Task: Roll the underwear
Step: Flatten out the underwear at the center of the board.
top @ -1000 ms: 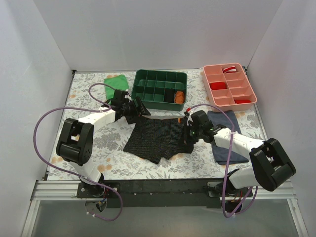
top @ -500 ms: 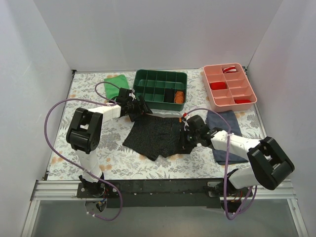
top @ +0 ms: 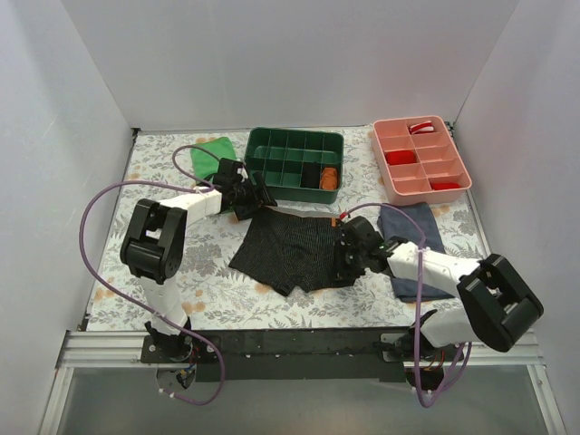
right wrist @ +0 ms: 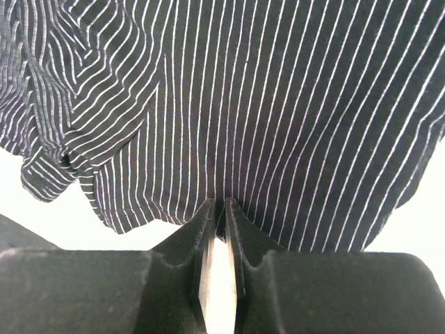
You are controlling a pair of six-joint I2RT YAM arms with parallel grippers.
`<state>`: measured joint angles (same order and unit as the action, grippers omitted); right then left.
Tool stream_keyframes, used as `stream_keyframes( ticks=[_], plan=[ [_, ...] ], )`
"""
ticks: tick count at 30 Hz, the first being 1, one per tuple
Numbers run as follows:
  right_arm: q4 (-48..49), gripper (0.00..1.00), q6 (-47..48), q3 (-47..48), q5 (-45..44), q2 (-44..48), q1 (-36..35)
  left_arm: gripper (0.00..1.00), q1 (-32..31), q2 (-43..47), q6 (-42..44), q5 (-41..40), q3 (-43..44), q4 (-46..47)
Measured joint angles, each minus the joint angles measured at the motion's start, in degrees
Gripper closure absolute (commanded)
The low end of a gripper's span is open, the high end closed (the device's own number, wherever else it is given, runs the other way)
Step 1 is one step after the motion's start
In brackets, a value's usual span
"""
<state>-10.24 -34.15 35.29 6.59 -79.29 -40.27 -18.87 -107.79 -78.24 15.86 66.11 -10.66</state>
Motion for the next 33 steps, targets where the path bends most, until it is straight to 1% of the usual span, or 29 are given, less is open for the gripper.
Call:
stream_keyframes(
  ticks=[1, 3, 4, 5, 6, 7, 10, 14, 17, 20, 24, 27, 28, 33],
  plan=[
    [-1.4, 0.82, 0.2, -0.4, -0.6, 1.1, -0.3, 0.28, 0.0, 0.6, 0.1, 0.0, 0.0, -0.5],
    [-4.7, 0.78, 0.7, -1.1, -1.5, 4.1, -0.8, 0.27, 0.0, 2.4, 0.2, 0.0, -0.5, -1.7],
    [-6.3, 0.73, 1.0, -1.2, -1.9, 5.7, -0.9, 0.26, 0.0, 3.8, 0.2, -0.1, -1.0, -2.0],
    [-7.7, 0.71, 1.2, -1.3, -2.2, 7.4, -1.0, 0.22, 0.0, 5.7, 0.1, -0.1, -1.9, -2.5],
    [-8.8, 0.66, 1.4, -1.3, -2.6, 9.2, -1.0, 0.22, 0.0, 7.4, -0.2, 0.0, -2.6, -3.0],
    [-9.5, 0.49, 1.5, -1.2, -2.8, 10.6, -1.1, 0.22, 0.0, 9.1, -0.2, -0.1, -3.4, -3.3],
    [-10.8, 0.31, 0.7, -1.0, -3.9, 16.4, -1.1, 0.17, 0.0, 14.7, -1.1, 0.1, -5.6, -4.4],
    [-12.6, 0.29, -1.6, 1.2, -8.2, 21.4, -0.2, 0.12, -1.1, 20.5, -1.6, 1.2, -6.7, -4.9],
    [-13.4, 0.30, -3.2, 1.3, -9.7, 21.7, 3.7, 0.11, -3.8, 21.5, -0.7, 1.4, -5.8, -5.9],
    [-13.4, 0.30, -4.5, -1.0, -9.3, 21.6, 7.6, 0.11, -7.7, 19.6, 1.2, 0.6, -3.2, -8.4],
    [-12.7, 0.33, -5.1, -5.7, -6.9, 21.9, 10.5, 0.10, -11.5, 15.9, 3.1, -0.9, -0.3, -10.3],
    [-12.3, 0.38, -5.2, -8.0, -5.8, 22.3, 11.6, 0.10, -12.7, 14.2, 3.9, -1.5, -0.3, -11.7],
    [-12.1, 0.41, -5.2, -8.4, -5.4, 22.3, 12.0, 0.10, -13.0, 13.7, 4.0, -1.5, -0.2, -12.1],
    [-8.9, 0.48, -5.5, -10.9, -3.3, 22.3, 13.2, 0.11, -14.7, 13.0, 4.1, -1.9, 0.2, -13.0]
  ],
)
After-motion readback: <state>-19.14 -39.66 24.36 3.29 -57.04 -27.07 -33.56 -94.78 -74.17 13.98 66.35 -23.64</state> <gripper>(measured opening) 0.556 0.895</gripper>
